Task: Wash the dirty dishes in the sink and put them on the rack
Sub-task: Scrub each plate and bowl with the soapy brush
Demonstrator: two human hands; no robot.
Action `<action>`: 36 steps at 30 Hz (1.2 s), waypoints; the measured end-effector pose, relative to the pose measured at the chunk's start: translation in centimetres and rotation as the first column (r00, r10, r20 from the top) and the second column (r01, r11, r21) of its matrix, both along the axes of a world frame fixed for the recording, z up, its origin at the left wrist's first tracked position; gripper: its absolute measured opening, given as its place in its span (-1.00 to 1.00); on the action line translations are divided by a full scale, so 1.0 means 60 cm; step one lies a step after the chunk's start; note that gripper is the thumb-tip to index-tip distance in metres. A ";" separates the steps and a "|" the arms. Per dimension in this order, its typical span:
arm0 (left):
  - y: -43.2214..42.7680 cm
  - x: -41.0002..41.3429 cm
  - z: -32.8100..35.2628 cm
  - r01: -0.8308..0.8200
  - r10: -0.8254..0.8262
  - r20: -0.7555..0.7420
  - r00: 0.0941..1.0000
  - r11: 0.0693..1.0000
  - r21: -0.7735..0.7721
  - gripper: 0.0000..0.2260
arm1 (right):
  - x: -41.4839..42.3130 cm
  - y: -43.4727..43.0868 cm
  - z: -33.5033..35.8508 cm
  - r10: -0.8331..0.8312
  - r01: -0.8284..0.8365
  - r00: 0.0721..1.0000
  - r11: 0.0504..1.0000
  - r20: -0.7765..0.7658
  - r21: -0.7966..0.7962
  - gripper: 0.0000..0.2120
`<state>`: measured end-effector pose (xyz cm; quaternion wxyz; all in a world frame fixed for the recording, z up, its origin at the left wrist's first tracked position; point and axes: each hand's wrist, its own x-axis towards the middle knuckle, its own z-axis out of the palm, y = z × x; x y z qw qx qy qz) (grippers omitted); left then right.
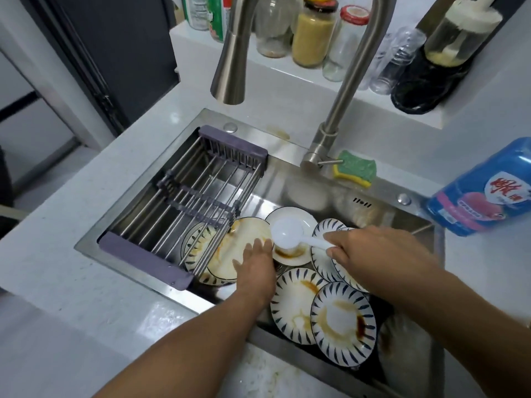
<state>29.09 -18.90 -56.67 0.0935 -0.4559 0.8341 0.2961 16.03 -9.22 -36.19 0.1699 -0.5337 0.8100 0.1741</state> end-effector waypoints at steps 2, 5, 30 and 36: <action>-0.006 -0.002 -0.018 -0.013 0.013 0.033 0.999 1.000 -0.003 -0.25 | -0.002 -0.014 -0.009 0.022 -0.022 1.000 1.000 -0.018 0.006 -0.72; -0.015 -0.005 -0.038 -0.048 0.049 0.088 0.995 0.999 -0.017 -0.24 | -0.004 -0.035 -0.023 0.026 -0.026 1.000 1.000 0.004 0.003 -0.70; -0.048 -0.025 -0.117 -0.239 0.204 0.273 0.940 0.966 0.100 -0.29 | -0.077 -0.011 -0.114 -0.099 0.100 0.995 0.987 0.013 -0.128 -0.69; -0.033 -0.050 -0.086 0.042 -0.012 0.130 0.991 0.973 -0.227 -0.29 | -0.118 0.014 -0.117 -0.307 0.314 0.949 0.938 0.072 -0.148 -0.72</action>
